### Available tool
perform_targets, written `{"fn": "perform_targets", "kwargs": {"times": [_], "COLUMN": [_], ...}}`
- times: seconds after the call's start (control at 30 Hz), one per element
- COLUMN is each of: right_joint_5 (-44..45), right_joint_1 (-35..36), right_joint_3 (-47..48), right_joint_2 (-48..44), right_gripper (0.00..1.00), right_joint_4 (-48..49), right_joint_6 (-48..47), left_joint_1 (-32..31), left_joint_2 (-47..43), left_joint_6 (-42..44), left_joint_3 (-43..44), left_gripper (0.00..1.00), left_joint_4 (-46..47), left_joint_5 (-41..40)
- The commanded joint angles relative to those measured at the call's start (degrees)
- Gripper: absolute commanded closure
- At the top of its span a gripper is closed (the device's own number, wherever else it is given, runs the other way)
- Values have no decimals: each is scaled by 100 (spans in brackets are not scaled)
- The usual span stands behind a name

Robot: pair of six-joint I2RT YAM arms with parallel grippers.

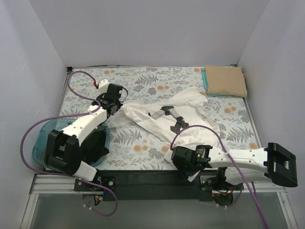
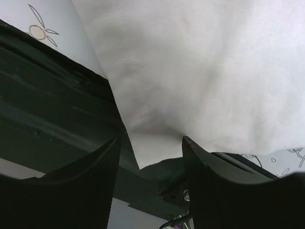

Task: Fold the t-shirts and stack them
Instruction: Flatten the tshirt out

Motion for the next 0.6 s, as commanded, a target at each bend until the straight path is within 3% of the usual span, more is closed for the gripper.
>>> {"fn": "perform_targets", "kwargs": {"times": [0.0, 0.37, 0.43, 0.47, 0.57], "right_joint_5": [118, -347, -383, -287, -76], "right_joint_1": [69, 69, 61, 69, 69], "right_joint_3": [-58, -32, -6, -6, 91], "right_joint_2": [132, 685, 870, 896, 809], "right_gripper": [41, 70, 86, 98, 99], "right_joint_4": [-230, -116, -116, -107, -177], "right_joint_6": [236, 62, 35, 52, 157], "left_joint_1": [22, 22, 31, 31, 31], "left_joint_2": [-325, -474, -483, -501, -527], "left_joint_6": [-194, -335, -335, -326, -309], "left_joint_3": [-146, -322, -366, -357, -331], "left_gripper": [100, 100, 100, 100, 100], "left_joint_4": [-107, -143, -99, -90, -99], "left_joint_5": [-31, 66, 145, 163, 233]}}
